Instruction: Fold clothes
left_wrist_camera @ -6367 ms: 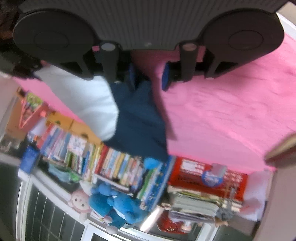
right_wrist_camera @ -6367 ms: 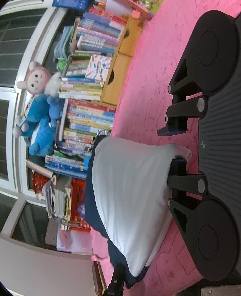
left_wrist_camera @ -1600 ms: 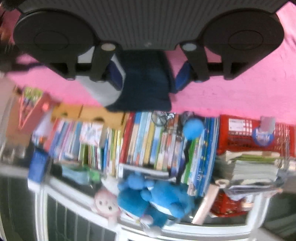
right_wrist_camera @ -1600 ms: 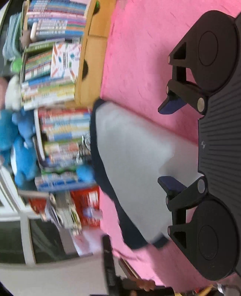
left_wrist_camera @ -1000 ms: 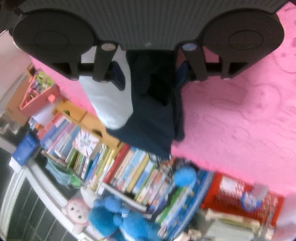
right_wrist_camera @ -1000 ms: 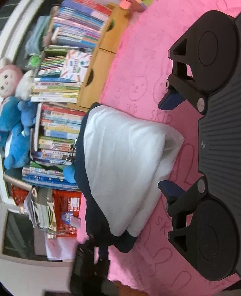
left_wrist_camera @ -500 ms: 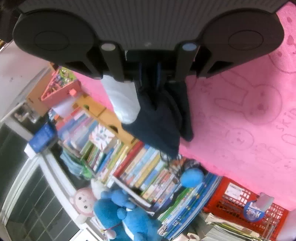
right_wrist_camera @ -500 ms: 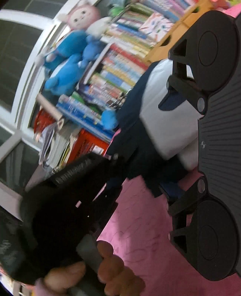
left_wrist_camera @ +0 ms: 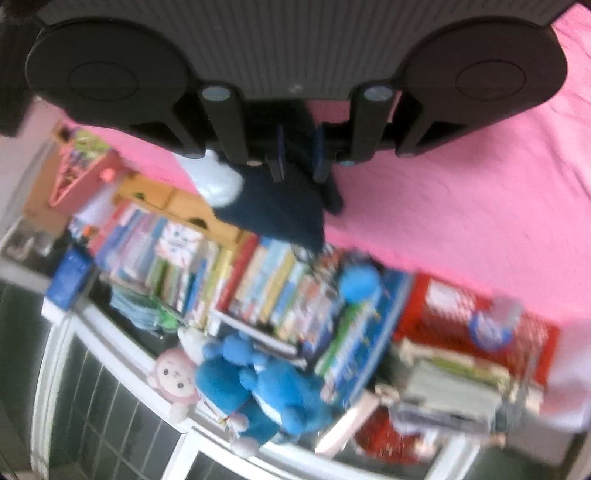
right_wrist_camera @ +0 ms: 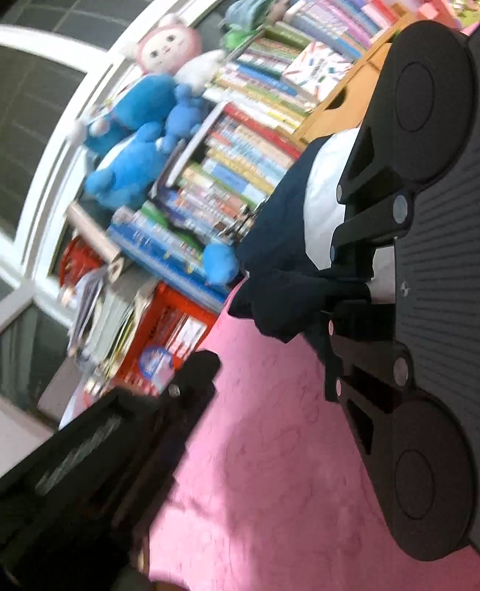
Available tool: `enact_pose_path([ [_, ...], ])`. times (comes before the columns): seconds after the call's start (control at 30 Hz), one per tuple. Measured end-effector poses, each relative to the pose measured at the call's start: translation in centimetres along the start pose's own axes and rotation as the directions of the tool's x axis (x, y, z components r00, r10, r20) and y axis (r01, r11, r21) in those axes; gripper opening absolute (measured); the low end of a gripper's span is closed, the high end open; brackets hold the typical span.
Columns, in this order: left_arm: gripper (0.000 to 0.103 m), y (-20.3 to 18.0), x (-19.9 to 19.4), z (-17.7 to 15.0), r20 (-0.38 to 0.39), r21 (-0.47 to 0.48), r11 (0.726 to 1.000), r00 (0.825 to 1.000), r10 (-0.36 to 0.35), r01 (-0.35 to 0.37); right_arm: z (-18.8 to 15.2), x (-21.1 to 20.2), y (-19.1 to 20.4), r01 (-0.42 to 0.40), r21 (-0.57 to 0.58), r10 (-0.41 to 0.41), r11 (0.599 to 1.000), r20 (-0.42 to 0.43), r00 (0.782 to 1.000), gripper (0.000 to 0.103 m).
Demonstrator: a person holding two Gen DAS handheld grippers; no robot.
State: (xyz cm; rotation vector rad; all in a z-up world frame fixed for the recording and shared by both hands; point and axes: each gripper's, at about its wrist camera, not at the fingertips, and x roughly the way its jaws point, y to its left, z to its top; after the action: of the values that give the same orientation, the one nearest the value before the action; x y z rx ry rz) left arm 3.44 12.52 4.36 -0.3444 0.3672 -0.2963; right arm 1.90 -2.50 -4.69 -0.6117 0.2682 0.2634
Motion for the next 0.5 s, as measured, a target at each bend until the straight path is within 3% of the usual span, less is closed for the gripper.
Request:
enact_pose_path([
  [0.17, 0.017, -1.3, 1.9, 0.2, -0.007, 0.097, 0.995, 0.999, 0.033, -0.032, -1.1, -1.1, 3.0, -0.063, -0.193, 0.061, 0.979, -0.020, 0.998, 0.010],
  [0.27, 0.024, -2.6, 2.7, -0.5, -0.031, 0.160, 0.987, 0.999, 0.010, -0.005, -1.1, -1.5, 3.0, -0.152, -0.159, 0.148, 0.976, -0.032, 0.988, 0.016],
  [0.33, 0.027, -3.1, 2.9, -1.3, -0.051, 0.209, 0.978, 0.999, 0.017, -0.006, -0.8, -2.4, 2.1, -0.267, -0.107, 0.265, 0.958, -0.025, 0.964, 0.026],
  [0.4, 0.027, -3.4, 2.8, -2.0, -0.058, 0.242, 0.970, 0.997, 0.045, -0.030, -1.0, -3.6, 1.3, -0.326, -0.063, 0.325, 0.943, -0.018, 0.945, 0.039],
  [0.5, 0.027, -3.8, 1.8, -2.3, -0.048, 0.254, 0.967, 0.998, 0.049, -0.035, -1.6, -5.4, 0.1, -0.362, -0.002, 0.362, 0.932, -0.009, 0.932, 0.039],
])
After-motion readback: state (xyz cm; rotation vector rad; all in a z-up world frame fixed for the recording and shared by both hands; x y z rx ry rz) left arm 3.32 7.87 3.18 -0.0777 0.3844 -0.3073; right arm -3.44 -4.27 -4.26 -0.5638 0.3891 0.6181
